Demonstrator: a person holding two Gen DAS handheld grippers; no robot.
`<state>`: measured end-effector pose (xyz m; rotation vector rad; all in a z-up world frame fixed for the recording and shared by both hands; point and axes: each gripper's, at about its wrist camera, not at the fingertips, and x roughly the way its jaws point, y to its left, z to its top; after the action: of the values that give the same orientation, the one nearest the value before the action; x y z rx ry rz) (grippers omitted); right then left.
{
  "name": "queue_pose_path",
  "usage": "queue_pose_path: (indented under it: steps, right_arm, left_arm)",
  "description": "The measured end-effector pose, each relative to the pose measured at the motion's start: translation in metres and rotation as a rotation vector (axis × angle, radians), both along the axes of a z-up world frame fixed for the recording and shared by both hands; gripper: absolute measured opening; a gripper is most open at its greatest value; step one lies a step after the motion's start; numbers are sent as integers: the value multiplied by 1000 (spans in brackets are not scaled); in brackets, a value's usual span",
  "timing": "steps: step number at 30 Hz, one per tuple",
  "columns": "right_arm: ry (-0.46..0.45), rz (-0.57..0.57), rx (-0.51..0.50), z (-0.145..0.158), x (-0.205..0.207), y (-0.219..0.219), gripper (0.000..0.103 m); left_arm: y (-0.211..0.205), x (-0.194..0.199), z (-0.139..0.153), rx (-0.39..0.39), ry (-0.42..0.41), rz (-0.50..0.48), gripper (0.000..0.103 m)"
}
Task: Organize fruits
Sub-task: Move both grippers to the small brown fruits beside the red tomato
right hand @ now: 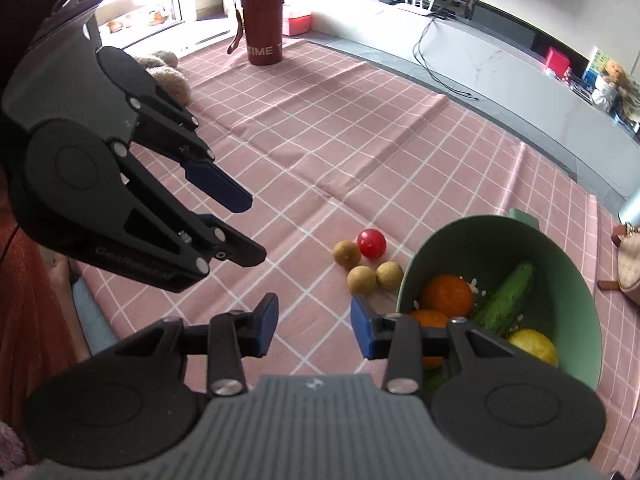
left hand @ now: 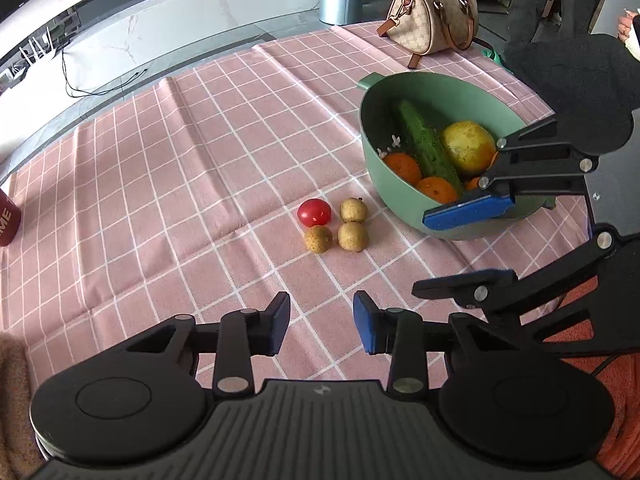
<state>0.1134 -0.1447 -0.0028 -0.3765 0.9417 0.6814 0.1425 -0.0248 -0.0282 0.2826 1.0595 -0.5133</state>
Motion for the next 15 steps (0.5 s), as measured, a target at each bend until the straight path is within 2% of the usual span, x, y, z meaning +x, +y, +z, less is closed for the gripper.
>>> queue_pose_path:
  steps: [7,9,15]
  right_arm:
    - [-139,179,-121,-6,21,5,36]
    - [-140,214,-149,-10,31,6,30]
    - [-133,310,-163,-13,49,7,28]
  left_arm:
    - [0,15,-10,-29,-34,-53,40]
    - [3,19,-12,-43,-42,-61,40]
    - [6,31,-18,-85,-50,-95,40]
